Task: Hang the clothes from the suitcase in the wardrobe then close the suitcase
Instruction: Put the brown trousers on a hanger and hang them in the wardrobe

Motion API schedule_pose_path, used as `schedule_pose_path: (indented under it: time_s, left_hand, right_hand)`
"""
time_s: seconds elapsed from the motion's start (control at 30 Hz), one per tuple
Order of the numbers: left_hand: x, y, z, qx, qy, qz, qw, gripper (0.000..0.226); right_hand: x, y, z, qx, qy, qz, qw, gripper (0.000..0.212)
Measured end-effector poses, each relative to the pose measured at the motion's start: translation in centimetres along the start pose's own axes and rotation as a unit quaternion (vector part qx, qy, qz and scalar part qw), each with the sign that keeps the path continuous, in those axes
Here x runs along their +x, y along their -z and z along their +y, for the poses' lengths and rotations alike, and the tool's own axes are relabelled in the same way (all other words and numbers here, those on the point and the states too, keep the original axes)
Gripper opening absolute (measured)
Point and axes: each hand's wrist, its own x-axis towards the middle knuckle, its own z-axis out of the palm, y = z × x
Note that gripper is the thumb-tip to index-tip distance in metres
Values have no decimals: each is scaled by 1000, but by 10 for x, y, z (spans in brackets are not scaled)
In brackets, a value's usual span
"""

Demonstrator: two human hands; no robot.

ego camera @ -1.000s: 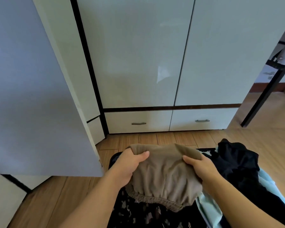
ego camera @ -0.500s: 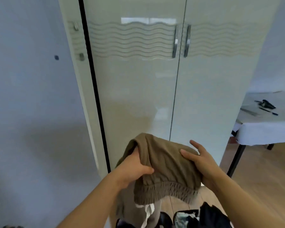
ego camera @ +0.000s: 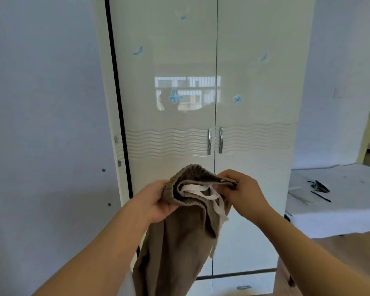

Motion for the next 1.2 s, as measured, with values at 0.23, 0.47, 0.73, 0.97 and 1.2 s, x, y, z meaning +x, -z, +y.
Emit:
schedule_pose_path:
  time_s: [0.23, 0.47, 0.73, 0.97, 1.2]
  left_hand:
    - [-50, 9, 13, 1, -83, -77, 994, 99]
    - [-45, 23, -1, 338, -317, 157, 872, 84]
    - [-63, 91, 45, 807, -256, 148, 512, 16]
    - [-119, 99, 100, 600, -202, -41, 773, 33]
    - [-116, 79, 103, 685, -163, 140, 696, 19]
  right_hand:
    - [11, -8, -41, 146, -137, 7, 980, 9]
    - [21, -29, -87, 148, -34, -96, 984, 11]
    - [29, -7, -55, 55, -64, 116, 990, 18]
    - [26, 10, -54, 377, -107, -78, 917, 39]
    - [35, -27, -71, 237, -161, 18, 958, 29]
